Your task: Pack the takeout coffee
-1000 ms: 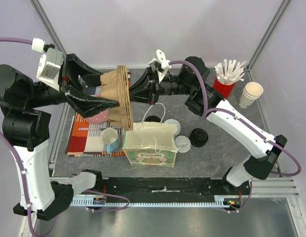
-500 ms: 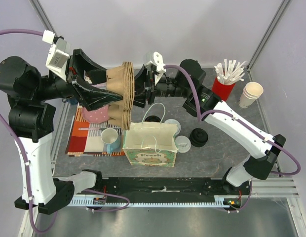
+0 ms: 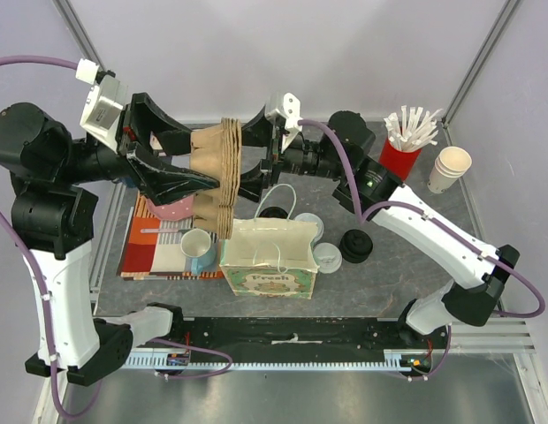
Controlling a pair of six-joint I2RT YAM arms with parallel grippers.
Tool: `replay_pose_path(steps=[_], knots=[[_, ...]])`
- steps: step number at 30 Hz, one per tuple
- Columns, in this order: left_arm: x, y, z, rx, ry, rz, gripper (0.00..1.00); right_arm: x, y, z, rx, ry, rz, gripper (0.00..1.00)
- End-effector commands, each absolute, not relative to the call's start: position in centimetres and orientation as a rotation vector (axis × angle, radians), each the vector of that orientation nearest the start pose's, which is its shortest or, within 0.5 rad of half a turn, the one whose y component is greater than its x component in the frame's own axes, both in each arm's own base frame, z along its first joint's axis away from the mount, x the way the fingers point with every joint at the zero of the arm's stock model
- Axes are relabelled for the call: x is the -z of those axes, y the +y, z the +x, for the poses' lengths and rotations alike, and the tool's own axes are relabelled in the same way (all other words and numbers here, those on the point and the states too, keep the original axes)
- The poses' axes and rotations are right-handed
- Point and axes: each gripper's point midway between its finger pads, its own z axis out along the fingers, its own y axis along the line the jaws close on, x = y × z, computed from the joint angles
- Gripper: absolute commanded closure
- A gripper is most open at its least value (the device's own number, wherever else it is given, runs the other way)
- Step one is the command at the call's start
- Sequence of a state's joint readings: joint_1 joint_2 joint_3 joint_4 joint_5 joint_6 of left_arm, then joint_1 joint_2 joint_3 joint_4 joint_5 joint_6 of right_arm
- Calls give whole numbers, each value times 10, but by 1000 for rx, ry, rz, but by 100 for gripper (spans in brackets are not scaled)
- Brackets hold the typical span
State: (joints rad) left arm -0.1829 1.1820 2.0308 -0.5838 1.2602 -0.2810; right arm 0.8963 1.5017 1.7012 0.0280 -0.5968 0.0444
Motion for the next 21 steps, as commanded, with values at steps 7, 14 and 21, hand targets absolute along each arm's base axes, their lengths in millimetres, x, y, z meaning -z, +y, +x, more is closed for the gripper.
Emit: replay_pose_path(steps=[7, 14, 21], knots=[[-578, -194, 121, 1143, 1214, 1039, 98, -508, 395, 224, -977, 1017, -974, 2], [-581, -193, 124, 1116, 1215, 1015, 98, -504, 377, 233, -901, 1044, -939, 2], [-581, -192, 129, 1097, 1227, 992, 98, -501, 363, 240, -856, 1081, -915, 2]])
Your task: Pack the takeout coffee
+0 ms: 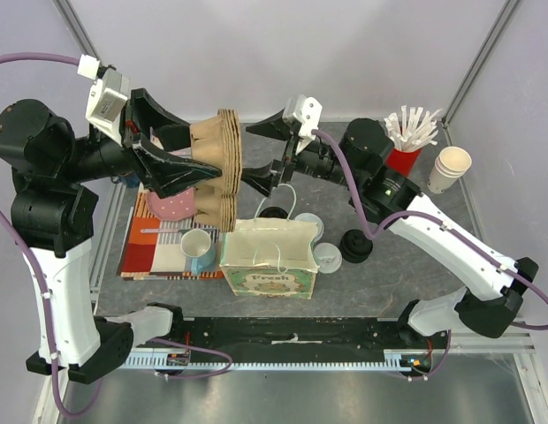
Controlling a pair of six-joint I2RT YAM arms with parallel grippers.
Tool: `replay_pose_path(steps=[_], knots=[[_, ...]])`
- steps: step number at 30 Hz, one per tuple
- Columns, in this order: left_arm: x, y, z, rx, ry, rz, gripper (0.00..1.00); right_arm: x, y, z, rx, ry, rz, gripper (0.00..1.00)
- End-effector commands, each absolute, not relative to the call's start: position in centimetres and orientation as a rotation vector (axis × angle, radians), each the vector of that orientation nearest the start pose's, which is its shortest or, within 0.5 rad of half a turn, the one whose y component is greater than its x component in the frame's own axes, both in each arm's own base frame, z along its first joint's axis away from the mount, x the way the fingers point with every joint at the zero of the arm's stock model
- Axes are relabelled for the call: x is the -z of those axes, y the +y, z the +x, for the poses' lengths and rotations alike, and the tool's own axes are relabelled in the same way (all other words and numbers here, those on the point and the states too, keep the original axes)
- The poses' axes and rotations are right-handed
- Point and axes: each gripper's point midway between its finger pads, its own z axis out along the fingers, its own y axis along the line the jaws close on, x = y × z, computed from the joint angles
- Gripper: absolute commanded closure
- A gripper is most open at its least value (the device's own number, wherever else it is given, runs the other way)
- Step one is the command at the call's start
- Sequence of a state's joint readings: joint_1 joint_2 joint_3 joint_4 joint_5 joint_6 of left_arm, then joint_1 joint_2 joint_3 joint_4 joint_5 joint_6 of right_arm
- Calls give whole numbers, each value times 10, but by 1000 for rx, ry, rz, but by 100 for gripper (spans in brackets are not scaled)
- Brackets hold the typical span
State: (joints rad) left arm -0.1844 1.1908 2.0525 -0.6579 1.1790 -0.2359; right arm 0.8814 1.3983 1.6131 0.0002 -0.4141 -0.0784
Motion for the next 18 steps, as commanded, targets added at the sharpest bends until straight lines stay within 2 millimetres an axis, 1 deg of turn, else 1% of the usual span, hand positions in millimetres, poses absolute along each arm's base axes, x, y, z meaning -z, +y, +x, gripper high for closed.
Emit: replay_pose_path(steps=[1, 2, 3, 5, 6, 8, 9, 10, 13, 14, 15, 16, 17, 18], knots=[[-581, -192, 129, 1095, 1227, 992, 98, -499, 361, 240, -848, 1088, -916, 2], [-582, -191, 129, 1085, 1224, 987, 98, -498, 359, 241, -839, 1094, -914, 2], [-581, -192, 129, 1086, 1226, 988, 98, -502, 353, 239, -818, 1086, -909, 2], [-580, -191, 130, 1077, 1226, 986, 98, -499, 345, 240, -793, 1106, -909, 2], [-580, -191, 130, 1081, 1230, 986, 98, -505, 338, 235, -791, 1096, -899, 2], [-580, -191, 130, 1079, 1231, 985, 98, -510, 334, 224, -811, 1077, -919, 3], [-580, -191, 130, 1078, 1230, 986, 98, -516, 329, 216, -825, 1054, -925, 4], [-580, -191, 129, 1077, 1227, 986, 98, -519, 331, 204, -867, 1026, -963, 4], [-581, -190, 128, 1074, 1224, 986, 98, -527, 332, 184, -945, 969, -1015, 5], [-581, -190, 128, 1072, 1224, 984, 98, -528, 335, 171, -1018, 946, -1050, 6], [-581, -190, 129, 1071, 1224, 984, 98, -527, 339, 167, -1055, 939, -1070, 6], [-581, -190, 128, 1068, 1221, 986, 98, -534, 341, 162, -1085, 912, -1077, 7], [-581, -190, 128, 1068, 1223, 985, 98, -535, 344, 152, -1146, 898, -1100, 8], [-581, -190, 129, 1066, 1224, 984, 98, -536, 348, 151, -1186, 910, -1096, 9]])
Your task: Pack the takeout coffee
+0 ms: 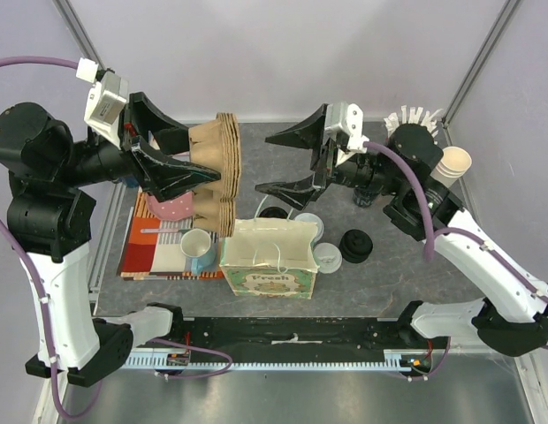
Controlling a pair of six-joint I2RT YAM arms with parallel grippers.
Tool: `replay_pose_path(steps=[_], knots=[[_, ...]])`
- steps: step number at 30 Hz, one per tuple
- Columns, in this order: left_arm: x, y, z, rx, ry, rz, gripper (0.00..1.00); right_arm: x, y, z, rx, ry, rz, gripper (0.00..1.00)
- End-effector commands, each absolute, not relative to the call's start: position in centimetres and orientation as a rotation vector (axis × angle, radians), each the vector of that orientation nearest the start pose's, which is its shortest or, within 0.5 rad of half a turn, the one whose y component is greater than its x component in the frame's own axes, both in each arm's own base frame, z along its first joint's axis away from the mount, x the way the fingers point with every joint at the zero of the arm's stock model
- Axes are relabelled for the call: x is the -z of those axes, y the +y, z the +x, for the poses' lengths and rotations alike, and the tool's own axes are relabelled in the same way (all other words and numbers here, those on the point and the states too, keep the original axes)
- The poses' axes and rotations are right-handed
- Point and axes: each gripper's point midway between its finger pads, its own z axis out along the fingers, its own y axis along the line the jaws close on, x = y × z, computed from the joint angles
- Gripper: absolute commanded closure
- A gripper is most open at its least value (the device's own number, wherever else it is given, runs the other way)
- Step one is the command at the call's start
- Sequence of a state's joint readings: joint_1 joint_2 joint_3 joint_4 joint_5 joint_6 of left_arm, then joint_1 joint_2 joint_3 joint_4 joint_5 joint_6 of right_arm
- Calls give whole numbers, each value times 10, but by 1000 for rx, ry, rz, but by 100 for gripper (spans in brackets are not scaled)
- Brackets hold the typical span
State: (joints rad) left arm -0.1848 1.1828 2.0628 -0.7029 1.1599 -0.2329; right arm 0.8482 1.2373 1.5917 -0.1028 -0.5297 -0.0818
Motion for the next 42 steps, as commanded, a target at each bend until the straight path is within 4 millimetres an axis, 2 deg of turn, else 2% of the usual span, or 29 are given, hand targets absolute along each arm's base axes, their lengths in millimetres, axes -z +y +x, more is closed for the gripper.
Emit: replay_pose_path(steps=[1, 7, 14, 19, 21, 28, 42], knots=[[-581, -190, 130, 1065, 1225, 983, 98, -543, 348, 148, -1215, 896, -1085, 10], [-582, -190, 129, 1059, 1219, 984, 98, -570, 348, 133, -1340, 871, -1042, 13], [-582, -190, 130, 1061, 1219, 987, 98, -566, 352, 120, -1419, 874, -1117, 13], [-582, -190, 130, 1060, 1219, 988, 98, -572, 355, 112, -1468, 850, -1126, 14], [-582, -190, 131, 1060, 1219, 988, 98, -577, 356, 111, -1477, 836, -1113, 19], [-582, -191, 131, 1066, 1216, 995, 98, -592, 356, 118, -1487, 850, -1023, 25], [-583, -191, 129, 1065, 1211, 998, 98, -591, 366, 116, -1554, 865, -1025, 34]])
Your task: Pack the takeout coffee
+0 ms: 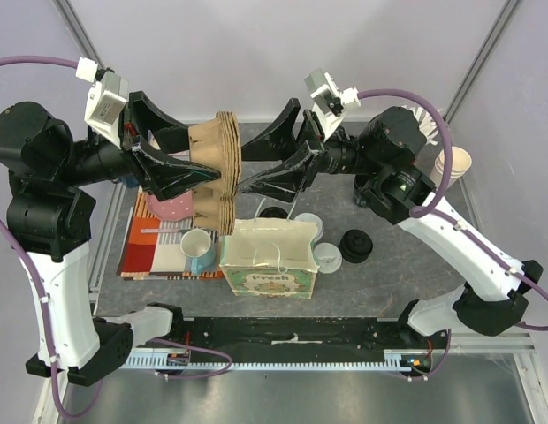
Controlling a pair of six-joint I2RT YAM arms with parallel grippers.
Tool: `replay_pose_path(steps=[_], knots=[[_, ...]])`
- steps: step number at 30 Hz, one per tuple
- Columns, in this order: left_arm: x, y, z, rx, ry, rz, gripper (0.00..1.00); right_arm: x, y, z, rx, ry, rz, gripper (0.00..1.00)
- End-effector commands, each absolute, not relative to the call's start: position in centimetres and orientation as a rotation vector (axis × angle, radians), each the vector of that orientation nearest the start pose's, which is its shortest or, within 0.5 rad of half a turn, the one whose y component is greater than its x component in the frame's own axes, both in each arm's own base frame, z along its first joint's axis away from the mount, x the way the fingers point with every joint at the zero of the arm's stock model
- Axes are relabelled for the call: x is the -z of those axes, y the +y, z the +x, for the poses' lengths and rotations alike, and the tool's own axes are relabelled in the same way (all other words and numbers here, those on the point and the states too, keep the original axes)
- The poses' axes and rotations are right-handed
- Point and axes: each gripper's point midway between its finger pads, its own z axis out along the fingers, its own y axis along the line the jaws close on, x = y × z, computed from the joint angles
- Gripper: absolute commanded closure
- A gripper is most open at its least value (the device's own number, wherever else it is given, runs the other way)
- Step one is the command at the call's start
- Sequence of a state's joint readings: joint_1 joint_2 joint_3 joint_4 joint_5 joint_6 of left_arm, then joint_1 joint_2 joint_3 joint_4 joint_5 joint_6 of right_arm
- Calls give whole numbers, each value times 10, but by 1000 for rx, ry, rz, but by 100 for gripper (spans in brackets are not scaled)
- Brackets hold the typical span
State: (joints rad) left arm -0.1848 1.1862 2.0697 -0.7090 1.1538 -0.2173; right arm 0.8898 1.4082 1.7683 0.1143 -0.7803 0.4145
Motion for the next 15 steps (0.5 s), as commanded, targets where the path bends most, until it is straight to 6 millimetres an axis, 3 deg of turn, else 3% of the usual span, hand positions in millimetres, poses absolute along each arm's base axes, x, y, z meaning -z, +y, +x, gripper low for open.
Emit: replay_pose_path(steps=[1, 7, 15], knots=[[-582, -191, 130, 1066, 1213, 997, 98, -592, 365, 116, -1553, 862, -1023, 34], [-582, -191, 129, 1070, 1214, 998, 98, -590, 364, 116, -1530, 863, -1037, 58], [-584, -191, 128, 1070, 1210, 998, 98, -580, 361, 116, -1476, 881, -1070, 59]])
